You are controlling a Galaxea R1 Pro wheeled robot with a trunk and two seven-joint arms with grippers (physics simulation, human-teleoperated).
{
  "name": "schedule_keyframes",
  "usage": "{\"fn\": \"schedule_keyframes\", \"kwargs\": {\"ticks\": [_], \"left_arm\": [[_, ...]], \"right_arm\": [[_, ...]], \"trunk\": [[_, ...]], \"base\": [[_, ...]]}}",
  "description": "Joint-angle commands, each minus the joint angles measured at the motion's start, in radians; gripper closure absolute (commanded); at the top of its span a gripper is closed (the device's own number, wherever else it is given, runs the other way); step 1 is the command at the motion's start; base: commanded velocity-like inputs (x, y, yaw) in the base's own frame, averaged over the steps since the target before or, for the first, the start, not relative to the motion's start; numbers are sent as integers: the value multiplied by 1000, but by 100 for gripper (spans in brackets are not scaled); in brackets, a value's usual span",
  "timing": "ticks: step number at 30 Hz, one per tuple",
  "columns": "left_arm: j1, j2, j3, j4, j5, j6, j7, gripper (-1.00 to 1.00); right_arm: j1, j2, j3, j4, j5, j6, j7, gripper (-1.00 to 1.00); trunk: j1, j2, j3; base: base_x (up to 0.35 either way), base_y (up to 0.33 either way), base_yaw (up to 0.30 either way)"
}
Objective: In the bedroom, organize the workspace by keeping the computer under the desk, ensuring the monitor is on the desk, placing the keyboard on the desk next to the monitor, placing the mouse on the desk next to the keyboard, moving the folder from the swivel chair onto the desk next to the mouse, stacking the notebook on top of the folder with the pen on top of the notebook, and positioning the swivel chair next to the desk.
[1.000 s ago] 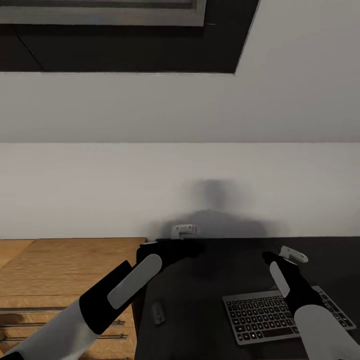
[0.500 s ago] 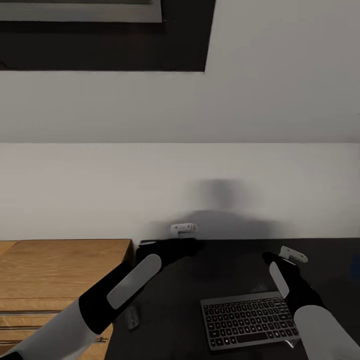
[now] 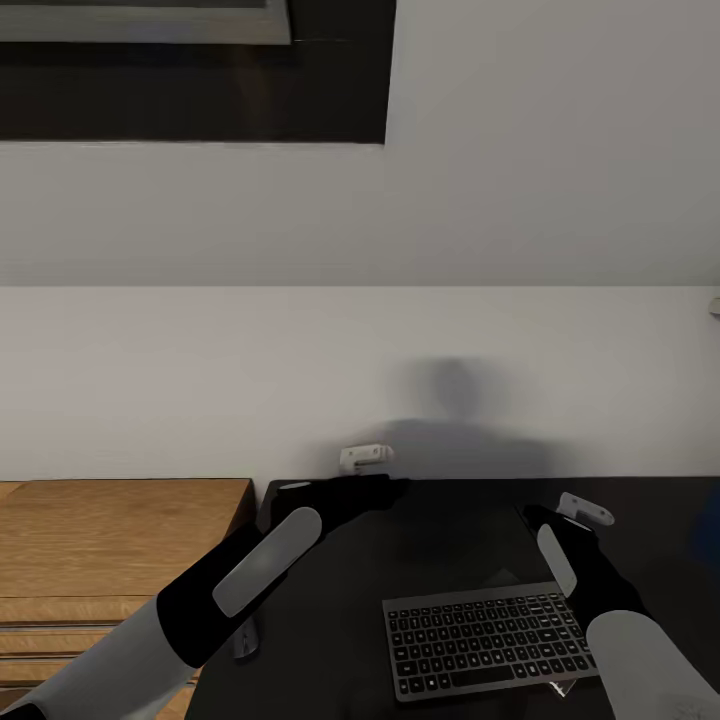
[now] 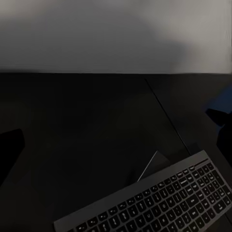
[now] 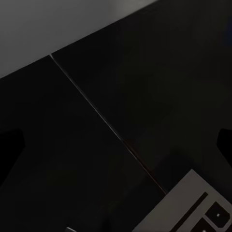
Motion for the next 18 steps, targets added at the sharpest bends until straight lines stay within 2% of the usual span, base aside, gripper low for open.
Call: {"fn": "schedule_keyframes", "kwargs": {"ticks": [1, 4, 8, 12, 13, 16, 18], "left_arm": [[-1, 1, -1, -3, 8, -1, 8, -100], [-1, 1, -1, -7, 8, -2, 8, -100], [-1, 1, 0, -20, 8, -2, 8, -100], [-1, 3, 1, -25, 8, -2, 10, -100], [-1, 14, 0, -40, 8, -3, 13, -100], [-1, 30, -1, -65, 9, -4, 14, -100], [-1, 40, -2, -86, 10, -4, 15, -100]], "right_arm": [[-1, 0, 1, -2, -8, 3, -5, -100], [-1, 1, 2, -2, -8, 2, -4, -100], [-1, 1, 48, -3, -7, -9, -4, -100], [-3, -6, 135, -3, -5, -70, -4, -100], [-7, -22, 144, 0, -5, -74, -3, -100], [-23, -44, 146, 18, -7, -74, -2, -100], [-61, -64, 147, 57, -8, -74, -1, -100]], "trunk": [[0, -1, -1], [0, -1, -1], [0, -1, -1], [0, -1, -1], [0, -1, -1], [0, -1, -1], [0, -1, -1]], "base": [[0, -5, 0], [0, -3, 0], [0, 0, 0], [0, 0, 0], [0, 0, 0], [0, 0, 0], [0, 0, 0]]}}
